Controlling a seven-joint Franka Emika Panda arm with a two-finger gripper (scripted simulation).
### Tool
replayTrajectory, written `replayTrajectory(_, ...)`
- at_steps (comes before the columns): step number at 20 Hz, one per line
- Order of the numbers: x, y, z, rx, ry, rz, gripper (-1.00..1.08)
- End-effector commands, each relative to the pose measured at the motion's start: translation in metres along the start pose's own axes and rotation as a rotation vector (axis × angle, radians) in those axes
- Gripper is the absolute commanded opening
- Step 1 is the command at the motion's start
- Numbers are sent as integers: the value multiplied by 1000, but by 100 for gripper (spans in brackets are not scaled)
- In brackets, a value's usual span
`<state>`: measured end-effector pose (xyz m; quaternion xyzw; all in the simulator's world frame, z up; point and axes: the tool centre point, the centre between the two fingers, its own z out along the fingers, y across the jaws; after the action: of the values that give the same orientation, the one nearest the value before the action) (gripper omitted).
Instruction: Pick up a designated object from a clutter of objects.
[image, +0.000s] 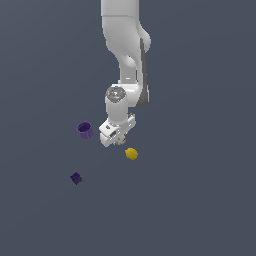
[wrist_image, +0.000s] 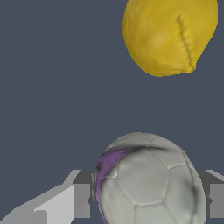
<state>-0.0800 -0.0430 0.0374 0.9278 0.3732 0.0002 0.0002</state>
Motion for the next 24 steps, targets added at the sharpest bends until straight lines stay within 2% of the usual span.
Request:
replayTrajectory(1,0,0,1,1,0,-1,-100)
replayTrajectory(14,0,1,-6,-1,1,0,-100)
replayTrajectory(24,0,4,-51,-1,1,0,-100)
